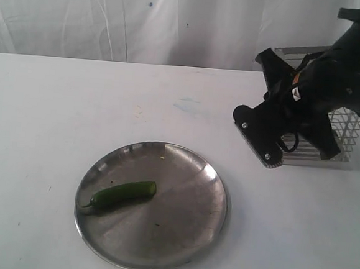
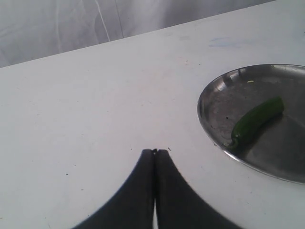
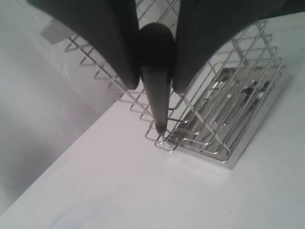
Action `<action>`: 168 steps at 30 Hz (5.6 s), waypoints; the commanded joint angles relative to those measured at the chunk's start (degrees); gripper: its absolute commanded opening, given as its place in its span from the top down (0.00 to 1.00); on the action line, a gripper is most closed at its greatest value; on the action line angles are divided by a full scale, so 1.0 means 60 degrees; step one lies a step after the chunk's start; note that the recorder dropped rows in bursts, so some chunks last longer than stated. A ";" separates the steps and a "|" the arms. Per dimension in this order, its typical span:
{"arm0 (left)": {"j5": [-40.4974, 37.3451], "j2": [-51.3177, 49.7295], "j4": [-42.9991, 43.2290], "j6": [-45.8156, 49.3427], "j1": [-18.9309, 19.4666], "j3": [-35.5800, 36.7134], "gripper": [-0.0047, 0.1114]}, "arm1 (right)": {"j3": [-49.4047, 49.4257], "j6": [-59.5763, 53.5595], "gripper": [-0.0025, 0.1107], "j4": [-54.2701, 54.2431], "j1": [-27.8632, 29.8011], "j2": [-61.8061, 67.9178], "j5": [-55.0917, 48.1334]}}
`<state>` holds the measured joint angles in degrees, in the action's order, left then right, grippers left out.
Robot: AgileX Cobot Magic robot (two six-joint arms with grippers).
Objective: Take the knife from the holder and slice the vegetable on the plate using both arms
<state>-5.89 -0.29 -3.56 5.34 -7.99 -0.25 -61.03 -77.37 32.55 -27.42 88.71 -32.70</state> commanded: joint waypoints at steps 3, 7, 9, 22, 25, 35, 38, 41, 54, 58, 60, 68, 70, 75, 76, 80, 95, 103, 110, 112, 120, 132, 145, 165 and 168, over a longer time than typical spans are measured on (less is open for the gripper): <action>0.0037 0.0048 -0.0048 0.0021 -0.0048 0.0042 0.95 | -0.0170 -0.0356 0.98 0.0672 -0.0091 -0.0263 0.0266; 0.0037 0.0048 -0.0048 0.0021 -0.0048 0.0042 0.95 | -0.0170 -0.0128 0.98 0.0643 -0.0091 -0.0283 0.0287; 0.0037 0.0048 -0.0048 0.0021 -0.0048 0.0042 0.95 | -0.0177 0.0258 0.98 0.0643 -0.0091 -0.0335 0.0409; 0.0037 0.0048 -0.0048 0.0021 -0.0048 0.0042 0.95 | -0.0130 -0.0266 0.98 0.0894 -0.0091 -0.0976 0.0321; 0.0037 0.0048 -0.0048 0.0021 -0.0048 0.0042 0.95 | -0.0086 -0.0356 0.98 0.0997 -0.0091 -0.1024 0.0466; 0.0037 0.0048 -0.0048 0.0021 -0.0048 0.0042 0.95 | -0.0086 -0.0333 0.98 -0.0721 -0.0205 -0.2474 -0.1154; 0.0037 0.0048 -0.0048 0.0021 -0.0048 0.0042 0.95 | -0.0086 -0.0255 0.98 -0.2343 -0.0205 -0.3272 -0.1407; 0.0037 0.0048 -0.0048 0.0021 -0.0048 0.0042 0.95 | -0.0086 0.1493 0.98 -0.3534 -0.0205 -0.4068 -0.1760; 0.0037 0.0048 -0.0048 0.0021 -0.0048 0.0042 0.95 | 0.1029 1.1454 0.98 -0.6632 -0.0205 -0.5882 -0.2953; 0.0037 0.0048 -0.0048 0.0021 -0.0048 0.0042 0.95 | 0.2848 1.1436 0.98 -0.8592 -0.0205 -0.6621 -0.1372; 0.0037 0.0048 -0.0048 0.0021 -0.0048 0.0042 0.95 | 0.3794 1.1454 0.98 -0.9159 -0.0205 -0.7095 -0.0109; 0.0037 0.0048 -0.0048 0.0021 -0.0048 0.0042 0.95 | 0.6512 1.2659 0.98 -1.0662 -0.0205 -0.8768 0.2508; 0.0037 0.0048 -0.0048 0.0021 -0.0048 0.0042 0.95 | 0.6976 1.3121 0.98 -1.0751 -0.0205 -0.8841 0.2819; 0.0037 0.0048 -0.0048 0.0021 -0.0048 0.0042 0.95 | 0.7664 1.3149 0.98 -1.1684 -0.0205 -0.8841 0.3313; 0.0037 0.0048 -0.0048 0.0021 -0.0048 0.0042 0.95 | 0.7719 1.3149 0.98 -1.1713 -0.0205 -0.8841 0.3350; 0.0037 0.0048 -0.0048 0.0021 -0.0048 0.0042 0.95 | 0.7858 1.3167 0.98 -1.1964 -0.0205 -0.8841 0.3555; 0.0037 0.0048 -0.0048 0.0021 -0.0048 0.0042 0.95 | 0.8081 1.1925 0.98 -1.4468 -0.0205 -0.6967 0.3955; 0.0037 0.0048 -0.0048 0.0021 -0.0048 0.0042 0.95 | 0.7836 0.7093 0.98 -1.8363 -0.0205 -0.5778 0.3788; 0.0037 0.0048 -0.0048 0.0021 -0.0048 0.0042 0.95 | 0.7215 0.3232 0.98 -2.1602 -0.0205 -0.3877 0.3168; 0.0037 0.0048 -0.0048 0.0021 -0.0048 0.0042 0.95 | 0.6940 0.1996 0.98 -2.2083 -0.0205 -0.3111 0.2759; 0.0037 0.0048 -0.0048 0.0021 -0.0048 0.0042 0.95 | 0.5964 0.0708 0.98 -2.2083 -0.0205 -0.0591 0.2083; 0.0037 0.0048 -0.0048 0.0021 -0.0048 0.0042 0.95 | 0.5711 -0.0036 0.92 -2.1348 -0.0205 0.0027 0.2294; 0.0037 0.0048 -0.0048 0.0021 -0.0048 0.0042 0.95 | 0.5711 -0.0141 0.61 -2.0679 -0.0205 -0.1008 0.3459; 0.0037 0.0048 -0.0048 0.0021 -0.0048 0.0042 0.95 | 0.2131 0.3368 0.61 -1.4604 0.0871 0.0836 -0.1327; 0.0037 0.0048 -0.0048 0.0021 -0.0048 0.0042 0.95 | 0.1865 0.3587 0.61 -1.4031 0.1419 0.1279 -0.2141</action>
<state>-5.79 -0.29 -3.56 5.34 -7.99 -0.25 -48.29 -58.14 -56.62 -21.90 94.33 -40.32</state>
